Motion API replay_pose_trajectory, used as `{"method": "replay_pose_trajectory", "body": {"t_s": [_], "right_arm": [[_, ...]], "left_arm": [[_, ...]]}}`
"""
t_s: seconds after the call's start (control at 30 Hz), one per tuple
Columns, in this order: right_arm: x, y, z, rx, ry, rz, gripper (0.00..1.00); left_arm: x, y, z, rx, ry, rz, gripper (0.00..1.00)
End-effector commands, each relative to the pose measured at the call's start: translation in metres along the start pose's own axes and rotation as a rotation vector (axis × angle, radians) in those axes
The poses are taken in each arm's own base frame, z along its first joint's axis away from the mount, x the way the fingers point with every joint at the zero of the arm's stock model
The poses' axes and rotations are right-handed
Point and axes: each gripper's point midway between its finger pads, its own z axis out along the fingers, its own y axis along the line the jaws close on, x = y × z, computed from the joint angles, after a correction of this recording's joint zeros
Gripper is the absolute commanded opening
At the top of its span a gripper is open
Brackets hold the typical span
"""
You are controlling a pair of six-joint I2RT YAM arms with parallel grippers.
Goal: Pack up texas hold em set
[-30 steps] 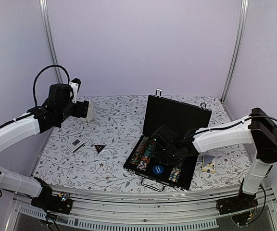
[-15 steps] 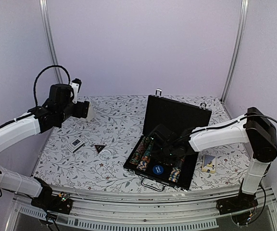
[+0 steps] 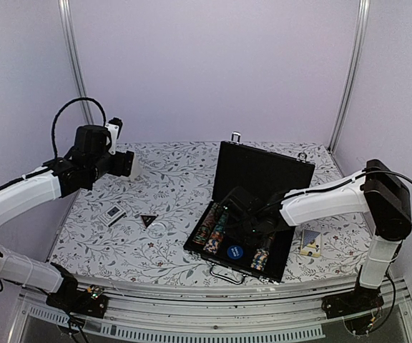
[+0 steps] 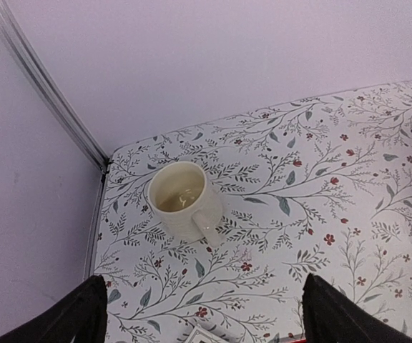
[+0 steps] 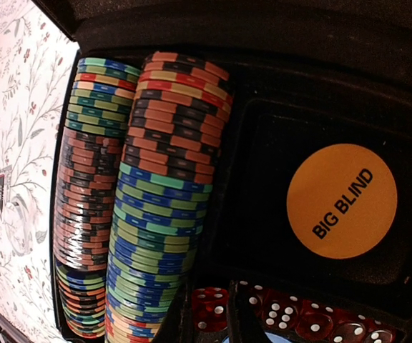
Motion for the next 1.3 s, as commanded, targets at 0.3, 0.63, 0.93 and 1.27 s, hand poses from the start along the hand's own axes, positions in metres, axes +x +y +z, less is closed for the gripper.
{"method": "replay_pose_trajectory", "body": {"t_s": [0.3,0.63,0.93,1.27], "right_arm": [[0.002,-0.032,0.0,0.157,-0.047,-0.019,0.02],[0.001,-0.029,0.002,0.159,-0.052,-0.024,0.15],[-0.001,-0.026,0.0,0.151,-0.057,-0.027,0.27],[-0.005,-0.018,-0.004,0.126,-0.061,-0.036,0.3]], "left_arm": [[-0.004,-0.007,-0.001,0.019,-0.007,0.01,0.95],[-0.003,-0.009,-0.001,0.022,-0.006,0.014,0.95],[-0.003,-0.01,-0.001,0.021,-0.005,0.016,0.95],[-0.002,-0.01,0.0,0.02,-0.004,0.018,0.95]]}}
